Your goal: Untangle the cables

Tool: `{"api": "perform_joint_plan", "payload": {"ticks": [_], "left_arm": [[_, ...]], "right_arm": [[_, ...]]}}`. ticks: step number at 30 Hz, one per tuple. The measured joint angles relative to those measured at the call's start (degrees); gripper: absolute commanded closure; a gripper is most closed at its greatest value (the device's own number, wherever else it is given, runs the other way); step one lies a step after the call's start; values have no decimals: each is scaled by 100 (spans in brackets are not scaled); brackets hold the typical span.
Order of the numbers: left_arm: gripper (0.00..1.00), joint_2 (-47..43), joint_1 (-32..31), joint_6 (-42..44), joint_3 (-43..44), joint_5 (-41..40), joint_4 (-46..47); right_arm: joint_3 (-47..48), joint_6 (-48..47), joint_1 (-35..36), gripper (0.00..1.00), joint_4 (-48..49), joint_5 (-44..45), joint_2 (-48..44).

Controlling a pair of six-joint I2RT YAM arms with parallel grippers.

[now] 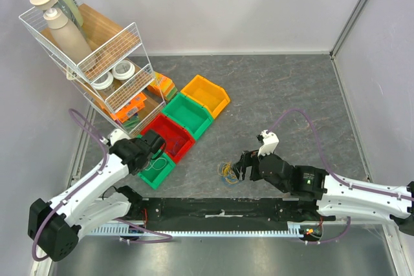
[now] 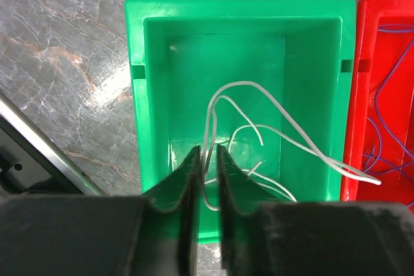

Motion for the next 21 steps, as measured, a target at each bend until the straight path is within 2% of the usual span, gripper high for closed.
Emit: {"api": "perform_joint_plan", "payload": {"ticks": [2, 3, 6, 8, 17, 19, 21], "left_arm": [[45, -50, 2, -55, -24, 15, 15], [37, -105, 7, -74, -35, 33, 22], [22, -415, 9, -59, -35, 120, 50], [8, -680, 11, 28, -26, 225, 116], [4, -1954, 11, 1233, 361, 999, 592], [5, -2065, 11, 1637, 417, 1287, 798], [11, -2218, 11, 2210, 409, 1821, 1163]], "right_arm": [[0, -2, 0, 10, 44, -44, -22], [0, -2, 0, 10, 59, -70, -39], [-9, 0, 0, 10, 83, -92, -118], [-46, 2, 0, 10, 107, -96, -173], [-186, 70, 0, 11, 144, -111, 46], [-232, 131, 0, 13, 186, -107, 90], [-291, 188, 0, 15, 205, -103, 188]]}}
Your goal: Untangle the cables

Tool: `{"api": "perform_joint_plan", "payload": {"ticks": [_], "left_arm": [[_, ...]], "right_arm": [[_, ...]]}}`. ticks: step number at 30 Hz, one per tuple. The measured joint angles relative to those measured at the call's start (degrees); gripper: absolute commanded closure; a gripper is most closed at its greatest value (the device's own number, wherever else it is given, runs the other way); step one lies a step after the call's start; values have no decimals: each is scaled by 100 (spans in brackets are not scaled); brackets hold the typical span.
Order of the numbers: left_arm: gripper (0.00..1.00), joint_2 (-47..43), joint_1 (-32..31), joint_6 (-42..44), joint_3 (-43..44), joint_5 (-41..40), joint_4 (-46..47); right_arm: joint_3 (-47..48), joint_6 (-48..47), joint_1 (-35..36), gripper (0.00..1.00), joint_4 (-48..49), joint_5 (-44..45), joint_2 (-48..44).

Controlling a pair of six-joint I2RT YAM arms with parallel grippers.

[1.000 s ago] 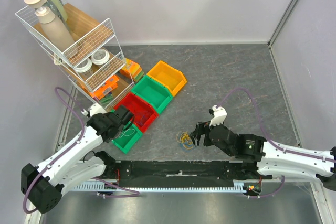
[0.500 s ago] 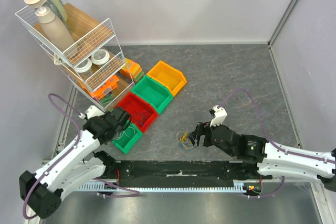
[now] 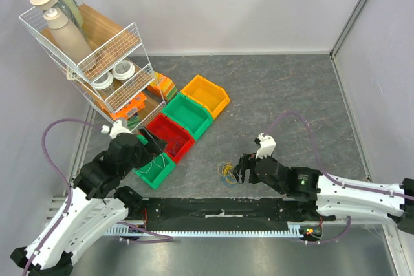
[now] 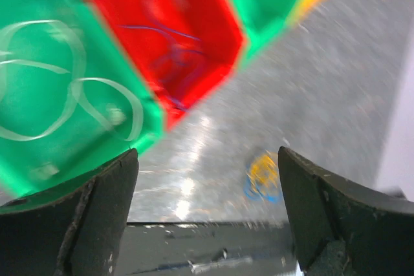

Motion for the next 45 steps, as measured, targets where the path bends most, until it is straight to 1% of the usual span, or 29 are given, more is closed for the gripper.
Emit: {"api": "perform_joint_plan", "payload": {"ticks": [2, 4, 5, 6, 8, 10, 11, 13, 15, 18, 19, 20, 24, 26, 29, 30, 35, 36, 40, 42, 43, 44, 45], "left_arm": [[18, -190, 0, 588, -114, 802, 601], [28, -313, 0, 992, -369, 1707, 1292], [32, -323, 0, 1128, -573, 2236, 1733], [34, -275, -7, 1215, -811, 2752, 2164], [34, -22, -92, 1303, -1246, 3469, 2804], [33, 374, -363, 1357, -1513, 3724, 3224], [33, 549, -570, 1397, -1556, 3685, 3333], [33, 1027, -1274, 1532, -1563, 3416, 3585], [34, 1539, -1888, 1661, -1451, 3093, 3720], [38, 2610, -2361, 1834, -1113, 2616, 3921], [38, 2907, -2413, 1875, -1023, 2485, 3976], [38, 3265, -2459, 1930, -916, 2347, 4013], [34, 4275, -2494, 2070, -682, 2013, 4192], [29, 4470, -2494, 2096, -662, 1974, 4306], [25, 4579, -2516, 2129, -634, 1974, 4518], [26, 4594, -2524, 2153, -601, 1974, 4577], [43, 4942, -2531, 2441, -57, 1971, 4732], [46, 5058, -2531, 2527, 103, 1969, 4750], [50, 5442, -2531, 2844, 595, 1987, 4780], [58, 5495, -2531, 2911, 629, 1987, 4815], [59, 5499, -2529, 2920, 629, 1980, 4809], [59, 5504, -2529, 2929, 627, 1943, 4806], [55, 5504, -2522, 2927, 627, 1923, 4809]], "right_arm": [[-15, 24, 0, 22, 7, -2, 197], [-15, 15, 0, 26, 50, -22, 422], [-15, 4, 0, 26, 94, -37, 522], [-15, 2, 0, 27, 155, -76, 667], [-17, 7, 0, 29, 269, -170, 896], [-63, 13, 0, 30, 468, -297, 1110], [-125, 24, 0, 30, 623, -352, 1172], [-278, 61, 0, 31, 938, -457, 1250], [-463, 136, 0, 41, 1300, -566, 1384], [-693, 232, 0, 50, 1722, -715, 1624], [-761, 264, 0, 54, 1825, -752, 1683], [-817, 306, 0, 55, 1961, -752, 1709], [-1021, 400, 0, 58, 2319, -817, 1672], [-1137, 442, 0, 59, 2444, -835, 1589], [-1274, 479, 0, 67, 2518, -855, 1427], [-1300, 476, 0, 72, 2518, -859, 1390], [-1362, 461, 2, 89, 2391, -857, 1104], [-1364, 455, 4, 90, 2352, -855, 1016], [-1366, 428, 4, 98, 2173, -852, 654], [-1366, 413, 4, 100, 2061, -852, 485], [-1366, 409, 4, 100, 2006, -852, 411], [-1373, 404, 4, 100, 1969, -850, 350], [-1377, 400, 4, 100, 1945, -850, 313]]}}
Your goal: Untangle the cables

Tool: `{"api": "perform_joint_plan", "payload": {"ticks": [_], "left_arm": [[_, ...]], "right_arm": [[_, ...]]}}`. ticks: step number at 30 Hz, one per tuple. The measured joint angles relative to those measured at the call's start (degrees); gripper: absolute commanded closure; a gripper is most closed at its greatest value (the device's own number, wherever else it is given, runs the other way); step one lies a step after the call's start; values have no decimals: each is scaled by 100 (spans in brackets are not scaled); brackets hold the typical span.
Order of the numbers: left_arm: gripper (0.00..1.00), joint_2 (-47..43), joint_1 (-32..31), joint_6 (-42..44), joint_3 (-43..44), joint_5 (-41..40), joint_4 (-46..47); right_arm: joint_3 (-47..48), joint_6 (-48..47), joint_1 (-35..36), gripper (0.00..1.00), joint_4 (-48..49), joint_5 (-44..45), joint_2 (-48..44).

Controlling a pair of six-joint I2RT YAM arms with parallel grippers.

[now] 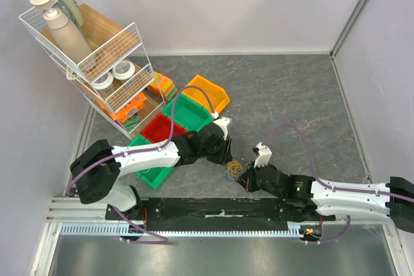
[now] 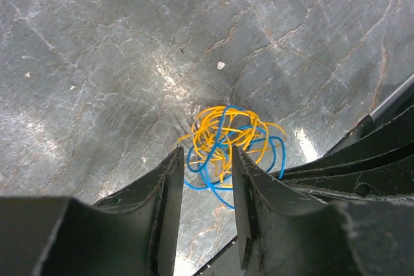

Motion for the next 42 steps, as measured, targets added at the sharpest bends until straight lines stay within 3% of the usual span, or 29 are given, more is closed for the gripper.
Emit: {"api": "perform_joint_plan", "payload": {"ticks": [1, 4, 9, 19, 29, 37, 42], "left_arm": [[50, -2, 2, -2, -2, -42, 7], [50, -39, 24, -37, -63, -181, 15], [59, -190, 74, -157, -260, -254, 50], [77, -162, 72, -144, -507, 490, 662], [78, 179, 66, -144, -439, 634, 767], [67, 192, 66, -127, -413, 623, 723], [67, 192, 66, -125, -402, 616, 719]], "right_arm": [[-9, -4, 0, 100, -22, 0, -26], [-37, -11, 0, 100, -61, -2, -44], [-48, -11, 0, 100, -118, 0, -42], [-48, -48, 0, 100, -149, 37, -39], [-48, -55, 0, 97, -192, 39, -52], [-46, -94, 0, 96, -195, 39, 9], [-46, -101, 0, 96, -216, 39, 24]]}}
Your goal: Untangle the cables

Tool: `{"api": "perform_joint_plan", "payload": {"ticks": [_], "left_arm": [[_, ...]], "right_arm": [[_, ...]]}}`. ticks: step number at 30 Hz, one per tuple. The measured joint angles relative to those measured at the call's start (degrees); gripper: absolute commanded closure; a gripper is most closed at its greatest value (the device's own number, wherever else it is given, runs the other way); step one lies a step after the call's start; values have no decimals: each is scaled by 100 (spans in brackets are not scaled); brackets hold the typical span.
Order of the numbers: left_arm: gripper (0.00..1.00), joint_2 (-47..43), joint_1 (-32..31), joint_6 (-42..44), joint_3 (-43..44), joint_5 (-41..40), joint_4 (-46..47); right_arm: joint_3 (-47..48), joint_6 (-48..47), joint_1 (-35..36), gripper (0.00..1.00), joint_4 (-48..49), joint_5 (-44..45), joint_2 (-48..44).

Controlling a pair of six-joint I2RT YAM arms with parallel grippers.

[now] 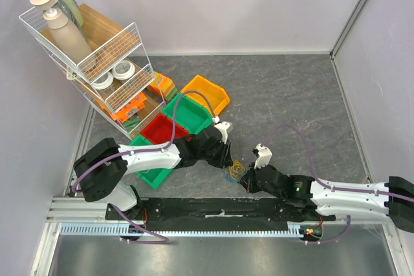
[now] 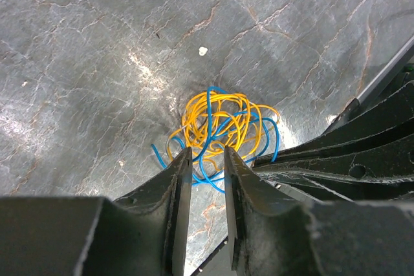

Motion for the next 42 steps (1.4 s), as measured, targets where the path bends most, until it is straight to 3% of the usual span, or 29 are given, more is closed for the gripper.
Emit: {"api": "perform_joint_plan", "payload": {"ticks": [5, 12, 15, 23, 28, 32, 39, 42], "left_arm": [[67, 33, 2, 4, 42, -13, -11], [56, 131, 0, 61, 68, -20, -81], [56, 170, 0, 83, 68, -46, -120], [98, 214, 0, 177, 96, -122, -140], [98, 111, -4, 221, 146, -149, -295], [98, -632, -55, 251, 149, -328, -739], [98, -3611, -155, 313, 315, -833, -1659], [98, -4415, -144, 310, 813, -1152, -2092]], "right_arm": [[0, 0, 0, 95, -13, 0, 2], [0, 0, 0, 93, -15, 0, 9], [0, 2, 0, 93, -15, 0, 9], [0, 2, 0, 93, -15, 2, 9], [2, 20, 0, 92, -33, 83, 11], [118, 240, 0, 90, -422, 400, 76], [765, 1207, 0, 93, -1440, 1480, 94], [839, 1631, -2, 96, -2249, 1950, 109]]}}
